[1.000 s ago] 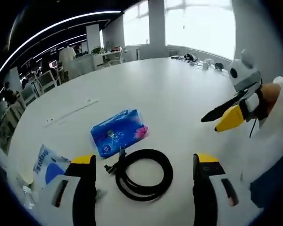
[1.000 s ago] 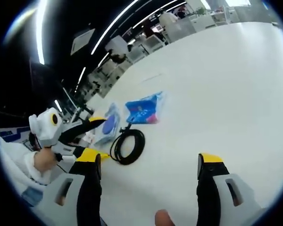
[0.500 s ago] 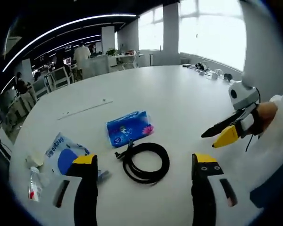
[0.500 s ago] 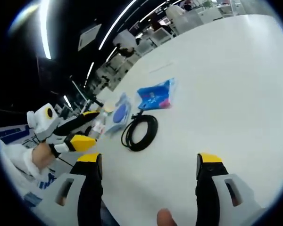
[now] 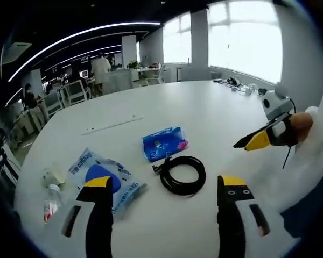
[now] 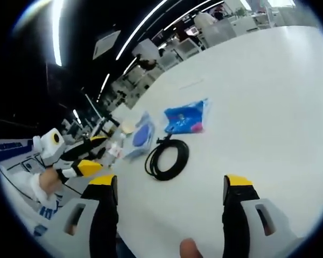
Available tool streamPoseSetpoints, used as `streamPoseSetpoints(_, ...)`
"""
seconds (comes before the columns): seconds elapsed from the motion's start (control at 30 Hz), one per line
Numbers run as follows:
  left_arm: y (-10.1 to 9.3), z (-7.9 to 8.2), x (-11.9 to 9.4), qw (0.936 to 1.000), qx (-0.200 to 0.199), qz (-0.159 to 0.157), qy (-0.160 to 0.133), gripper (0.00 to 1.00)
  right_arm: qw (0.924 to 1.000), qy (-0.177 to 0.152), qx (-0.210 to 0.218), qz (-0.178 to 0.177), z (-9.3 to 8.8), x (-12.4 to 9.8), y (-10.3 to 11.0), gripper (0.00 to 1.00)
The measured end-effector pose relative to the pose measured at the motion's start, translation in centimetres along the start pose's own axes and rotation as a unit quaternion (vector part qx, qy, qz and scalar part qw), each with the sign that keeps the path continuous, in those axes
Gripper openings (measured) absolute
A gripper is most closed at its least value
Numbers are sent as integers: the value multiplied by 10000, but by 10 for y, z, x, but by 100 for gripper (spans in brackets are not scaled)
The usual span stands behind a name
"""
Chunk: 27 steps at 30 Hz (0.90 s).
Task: Arrange the tabletop items into an orderly group along one side of the table until the central work area is clear of visible clutter.
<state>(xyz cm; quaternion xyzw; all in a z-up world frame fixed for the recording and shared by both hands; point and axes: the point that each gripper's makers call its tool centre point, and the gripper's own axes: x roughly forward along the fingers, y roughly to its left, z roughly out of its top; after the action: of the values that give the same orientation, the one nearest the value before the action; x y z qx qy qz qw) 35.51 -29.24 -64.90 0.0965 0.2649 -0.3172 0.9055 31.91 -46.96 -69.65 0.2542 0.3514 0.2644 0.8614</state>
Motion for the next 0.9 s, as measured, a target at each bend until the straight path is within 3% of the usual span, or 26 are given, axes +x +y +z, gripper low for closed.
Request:
streamPoseSetpoints(0.17,12,-4,-16,9997,37,-230,-24,80,9989,-269,247,-288,-6,5,13,78)
streamPoseSetpoints(0.47,57,-12,-32,9980,357,-529,8,79,9964,-476,398,-581,-27,22,51,76)
streamPoseSetpoints(0.63,72,-17,-38,9977,355,-572,33,77,9961,-421,417,-649,-38,29,66,75)
streamPoseSetpoints(0.9,82,-28,-36,9971,335,-664,143,78,9955,-373,423,-756,-42,31,70,74)
